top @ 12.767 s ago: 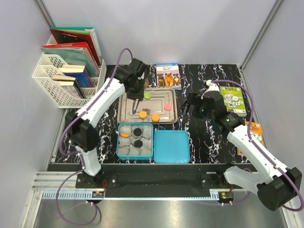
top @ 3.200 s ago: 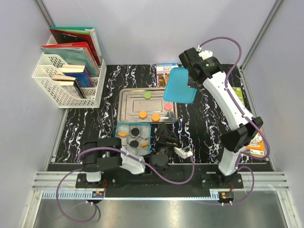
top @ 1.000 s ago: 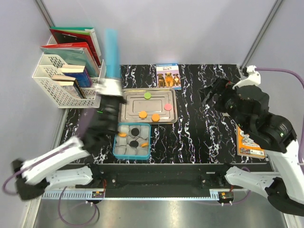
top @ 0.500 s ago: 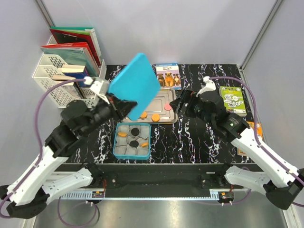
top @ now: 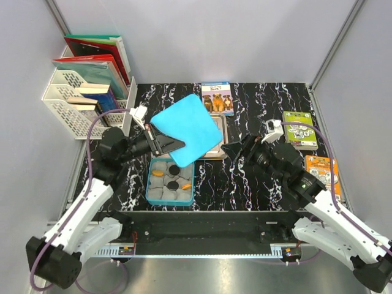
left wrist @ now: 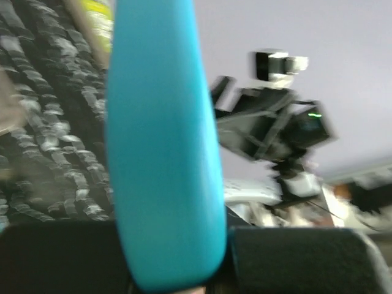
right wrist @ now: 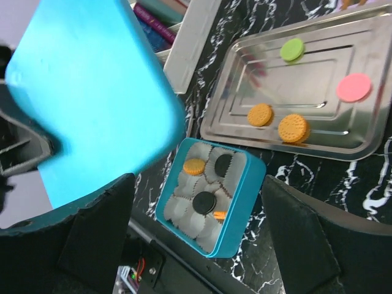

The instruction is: Pack the cookies

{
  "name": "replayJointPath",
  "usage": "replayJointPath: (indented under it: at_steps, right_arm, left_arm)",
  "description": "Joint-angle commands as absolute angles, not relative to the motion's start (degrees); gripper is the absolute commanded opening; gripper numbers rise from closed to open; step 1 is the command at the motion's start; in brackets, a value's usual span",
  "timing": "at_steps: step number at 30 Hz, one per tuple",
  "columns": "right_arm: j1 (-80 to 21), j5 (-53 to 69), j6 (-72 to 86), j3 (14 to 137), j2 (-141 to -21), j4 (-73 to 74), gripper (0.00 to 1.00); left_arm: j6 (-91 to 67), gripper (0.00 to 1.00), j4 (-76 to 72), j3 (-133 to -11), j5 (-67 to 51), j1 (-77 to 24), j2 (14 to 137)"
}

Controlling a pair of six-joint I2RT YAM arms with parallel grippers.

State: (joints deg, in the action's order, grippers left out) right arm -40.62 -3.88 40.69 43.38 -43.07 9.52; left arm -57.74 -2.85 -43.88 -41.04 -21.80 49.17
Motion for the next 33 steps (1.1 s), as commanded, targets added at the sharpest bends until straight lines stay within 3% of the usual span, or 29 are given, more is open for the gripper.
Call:
replayJointPath:
  at_steps: [1, 3, 5, 8, 11, 15, 19, 24, 33]
  right_arm:
    - [-39.9, 2.7, 43.4, 39.2, -40.3, -2.9, 0.9]
    - [-39.0, 4.7, 44.2, 38.3, -39.5, -4.9, 0.9]
    - [-37.0, 6.4, 44.2, 38.5, -39.2, -4.8, 0.91]
    - [-33.1, 11.0, 44.9, 39.8, -40.1, -4.7, 0.9]
    - [-30.5, 14.0, 45.0, 41.7, -40.6, -4.4, 0.9]
    - [-29.4, 16.0, 40.7, 48.4, -42.6, 1.5, 0.9]
    - [-29.2, 14.6, 36.1, 54.5, -43.3, 8.5, 0.9]
    - [-29.2, 23.6, 35.9, 58.3, -47.5, 11.2, 0.88]
    - [-29.2, 27.2, 34.9, 54.1, -50.4, 10.3, 0.82]
  left_arm:
    - [-86.0, 0.0, -47.1, -39.5, -60.7, -20.0, 53.9]
    - [-93.7, 0.0, -63.4, -36.9, -63.0, -19.3, 57.6]
    - [-98.7, 0.0, -68.0, -36.7, -64.9, -19.1, 59.1]
    - [-90.3, 0.0, -57.4, -36.9, -66.2, -19.7, 56.2]
    - [-76.7, 0.0, -33.5, -38.1, -66.1, -20.6, 52.9]
    - [-61.9, 0.0, -13.4, -41.2, -64.1, -21.1, 50.5]
    - [-59.1, 0.0, -11.8, -41.5, -63.9, -21.2, 50.6]
    - [-58.5, 0.0, -11.5, -42.2, -64.5, -21.4, 51.5]
    - [-58.7, 0.0, -12.3, -41.5, -64.6, -21.6, 51.0]
